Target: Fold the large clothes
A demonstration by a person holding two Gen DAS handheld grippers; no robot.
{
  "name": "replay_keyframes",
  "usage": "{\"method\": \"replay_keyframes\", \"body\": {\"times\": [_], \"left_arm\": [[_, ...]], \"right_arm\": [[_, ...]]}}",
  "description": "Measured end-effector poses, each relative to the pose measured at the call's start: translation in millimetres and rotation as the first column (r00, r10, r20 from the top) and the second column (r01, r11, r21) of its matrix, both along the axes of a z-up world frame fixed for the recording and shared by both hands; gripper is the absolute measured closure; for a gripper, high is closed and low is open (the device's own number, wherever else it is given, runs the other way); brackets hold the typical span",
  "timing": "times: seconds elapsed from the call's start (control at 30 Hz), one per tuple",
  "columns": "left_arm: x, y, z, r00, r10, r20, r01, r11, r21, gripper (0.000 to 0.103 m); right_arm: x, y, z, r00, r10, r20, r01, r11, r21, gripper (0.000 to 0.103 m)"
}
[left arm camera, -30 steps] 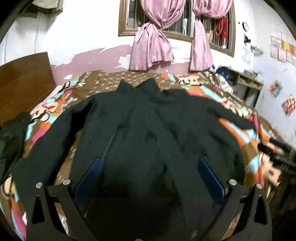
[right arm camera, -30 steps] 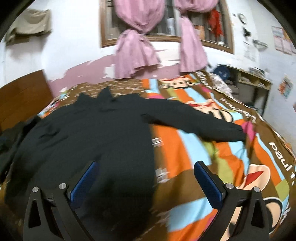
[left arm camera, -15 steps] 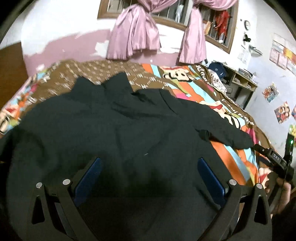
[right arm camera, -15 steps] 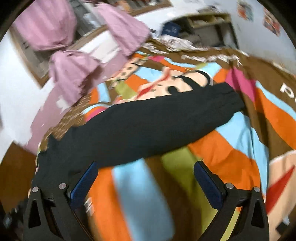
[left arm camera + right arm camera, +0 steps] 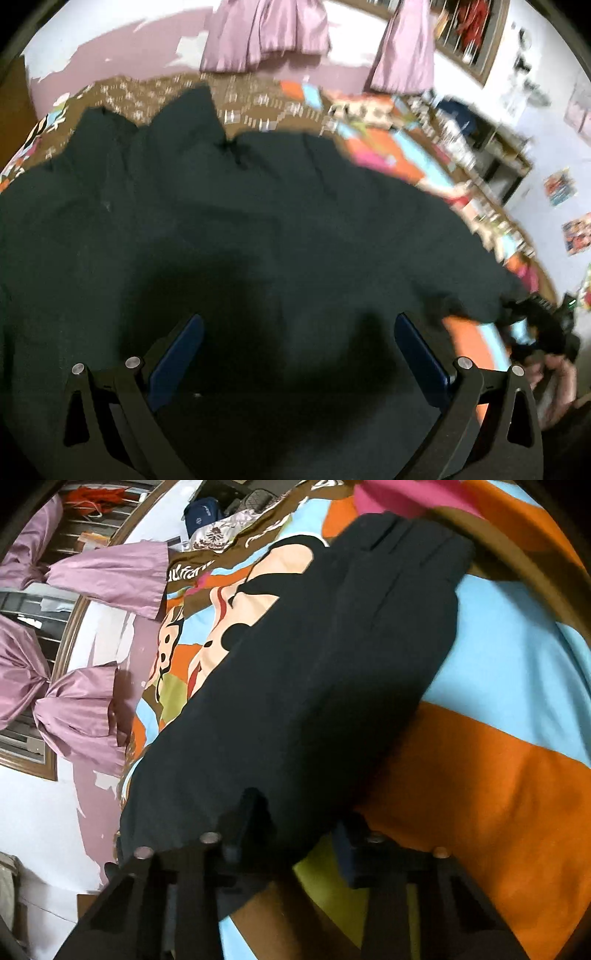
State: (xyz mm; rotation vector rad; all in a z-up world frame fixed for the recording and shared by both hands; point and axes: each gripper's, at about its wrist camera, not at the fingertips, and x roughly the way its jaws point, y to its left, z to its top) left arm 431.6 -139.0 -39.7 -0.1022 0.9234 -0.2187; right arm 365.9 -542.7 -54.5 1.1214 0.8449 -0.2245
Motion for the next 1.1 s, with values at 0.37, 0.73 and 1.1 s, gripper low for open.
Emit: {"method": "replay_keyframes", "body": {"times": [0.37,0.73,1.1], "left_arm": [[-9.4,23.4,-22.3,0.999,-0.041,0.021,0.042,0.998,-0.045,0.002],[-87.6,174.2,52.6,0.967,0.226,0.119,-0.206,0.966,-0.158,0.002],[-178.9,268.3,78.0,0.928,0.295,0.228,-0.265,0.952,-0.154,0.002]], "right_arm": [[25.6,55.0,162.3,0.969,0.177,0.170,-0.084,0.891,-0.446,0.095],[12.1,303.0,255.6,0.664,0.742,0.088,-0.360,0.421,-0.833,0.095],[-56.2,505.7,129.5,0.235,0.876,-0.421,-0.578,-0.222,-0.785,0.091]]}}
